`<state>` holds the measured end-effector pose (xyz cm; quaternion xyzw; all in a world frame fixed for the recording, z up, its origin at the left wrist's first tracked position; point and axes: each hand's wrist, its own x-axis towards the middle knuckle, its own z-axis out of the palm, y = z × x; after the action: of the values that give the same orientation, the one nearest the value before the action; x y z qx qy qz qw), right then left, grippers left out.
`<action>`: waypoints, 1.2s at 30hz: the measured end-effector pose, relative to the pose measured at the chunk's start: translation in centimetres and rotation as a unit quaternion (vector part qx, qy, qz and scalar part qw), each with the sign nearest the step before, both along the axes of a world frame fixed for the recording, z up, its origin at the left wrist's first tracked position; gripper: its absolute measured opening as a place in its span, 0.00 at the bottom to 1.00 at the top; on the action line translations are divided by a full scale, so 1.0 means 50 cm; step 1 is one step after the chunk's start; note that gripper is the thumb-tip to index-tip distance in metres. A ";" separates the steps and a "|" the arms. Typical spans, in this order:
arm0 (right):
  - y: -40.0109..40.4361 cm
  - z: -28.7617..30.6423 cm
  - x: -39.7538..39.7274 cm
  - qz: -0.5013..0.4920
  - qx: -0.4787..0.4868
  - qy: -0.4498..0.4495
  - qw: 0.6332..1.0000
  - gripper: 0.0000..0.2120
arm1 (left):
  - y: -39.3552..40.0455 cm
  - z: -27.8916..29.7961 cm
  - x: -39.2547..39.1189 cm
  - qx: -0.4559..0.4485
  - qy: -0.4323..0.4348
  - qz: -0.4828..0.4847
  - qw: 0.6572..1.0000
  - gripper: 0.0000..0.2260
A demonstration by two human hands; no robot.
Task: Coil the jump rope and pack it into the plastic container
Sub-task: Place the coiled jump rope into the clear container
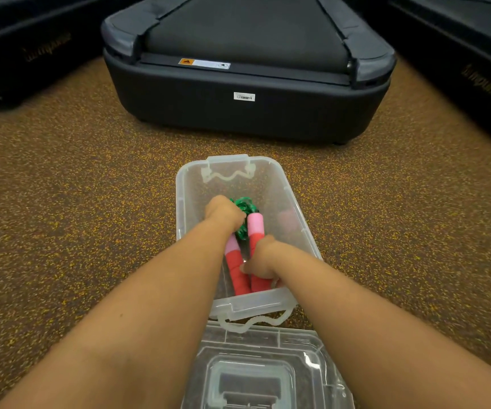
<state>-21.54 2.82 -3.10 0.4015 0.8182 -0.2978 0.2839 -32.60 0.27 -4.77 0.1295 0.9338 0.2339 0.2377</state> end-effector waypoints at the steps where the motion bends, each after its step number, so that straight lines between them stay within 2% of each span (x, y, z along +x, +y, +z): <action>1: 0.000 0.000 0.002 0.003 0.005 0.019 1.000 0.26 | -0.002 0.003 0.003 0.000 0.003 0.000 1.000 0.22; 3: 0.003 0.000 0.004 0.011 0.035 0.047 0.998 0.14 | -0.006 0.009 0.007 -0.023 0.019 -0.012 0.999 0.19; 4: 0.004 -0.001 0.002 0.025 0.049 0.036 0.998 0.14 | -0.010 0.012 0.009 -0.039 0.030 -0.022 0.999 0.17; 8: -0.004 0.006 0.000 0.035 0.076 -0.005 0.996 0.26 | -0.019 0.018 0.018 -0.123 0.047 -0.068 0.989 0.12; 12: -0.009 0.005 0.012 0.087 0.057 0.031 0.994 0.26 | -0.033 0.020 0.049 -0.145 0.008 -0.150 0.978 0.16; 16: -0.016 0.000 0.007 0.167 0.039 -0.046 0.984 0.23 | -0.032 -0.008 0.060 -0.152 0.060 -0.137 0.977 0.16; 22: -0.010 0.003 0.006 0.212 0.037 -0.049 0.975 0.22 | -0.022 -0.018 0.062 -0.102 0.038 -0.099 0.989 0.18; 25: -0.006 -0.011 0.005 0.216 0.042 -0.048 0.974 0.27 | -0.025 -0.014 0.059 -0.127 0.044 -0.126 0.983 0.14; 27: -0.007 -0.012 0.004 0.214 0.050 -0.046 0.974 0.25 | -0.030 -0.011 0.059 -0.150 0.047 -0.152 0.976 0.14; 28: -0.006 -0.010 0.006 0.210 0.055 -0.034 0.975 0.23 | -0.032 -0.008 0.059 -0.158 0.047 -0.160 0.973 0.14; 31: -0.005 0.018 0.022 0.188 0.095 0.073 0.975 0.18 | -0.036 0.008 0.056 -0.170 0.044 -0.167 0.970 0.16; 36: -0.002 0.081 0.057 0.182 0.157 0.220 0.945 0.17 | -0.039 0.048 0.070 -0.176 0.056 -0.168 0.968 0.15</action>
<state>-18.68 2.71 0.95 0.2093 0.9561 -0.1894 0.0792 -29.12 -1.67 -2.39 0.2536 0.9369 0.0145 0.2401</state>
